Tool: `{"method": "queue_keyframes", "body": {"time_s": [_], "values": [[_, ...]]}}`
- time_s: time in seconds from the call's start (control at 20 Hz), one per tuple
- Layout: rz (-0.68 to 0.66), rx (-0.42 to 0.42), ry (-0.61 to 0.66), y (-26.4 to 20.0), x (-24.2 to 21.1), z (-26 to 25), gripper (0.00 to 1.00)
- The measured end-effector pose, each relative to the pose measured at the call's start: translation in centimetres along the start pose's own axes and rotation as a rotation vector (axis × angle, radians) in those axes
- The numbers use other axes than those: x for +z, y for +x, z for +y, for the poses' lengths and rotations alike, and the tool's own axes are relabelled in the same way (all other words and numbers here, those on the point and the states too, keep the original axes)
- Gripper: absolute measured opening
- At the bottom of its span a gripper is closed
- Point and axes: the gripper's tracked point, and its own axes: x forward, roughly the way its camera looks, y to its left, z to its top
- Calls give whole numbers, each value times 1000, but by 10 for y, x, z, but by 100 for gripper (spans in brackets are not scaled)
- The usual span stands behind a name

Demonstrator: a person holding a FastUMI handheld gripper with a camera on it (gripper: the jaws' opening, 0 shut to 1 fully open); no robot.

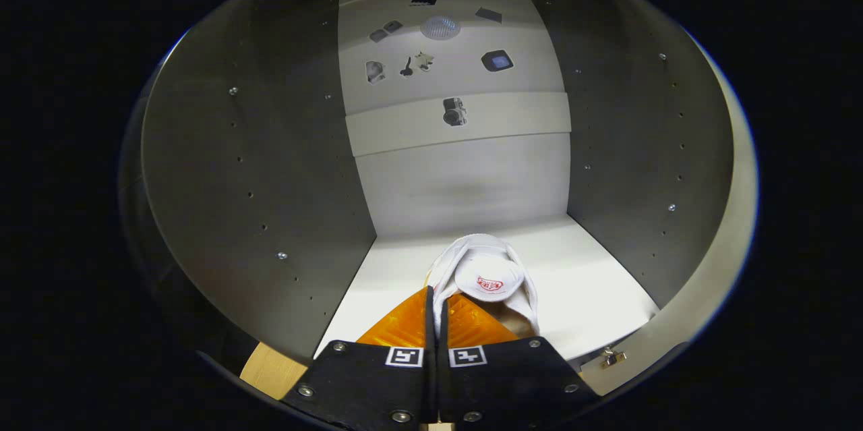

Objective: Open the shoe cabinet door, grab the shoes and put them into the shoe cabinet, then close the shoe cabinet door.

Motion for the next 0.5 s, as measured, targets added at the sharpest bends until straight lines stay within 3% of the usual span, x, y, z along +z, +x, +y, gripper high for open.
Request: {"method": "queue_keyframes", "body": {"time_s": [0.5], "values": [[33, -9, 15, 37, -3, 6, 0]]}}
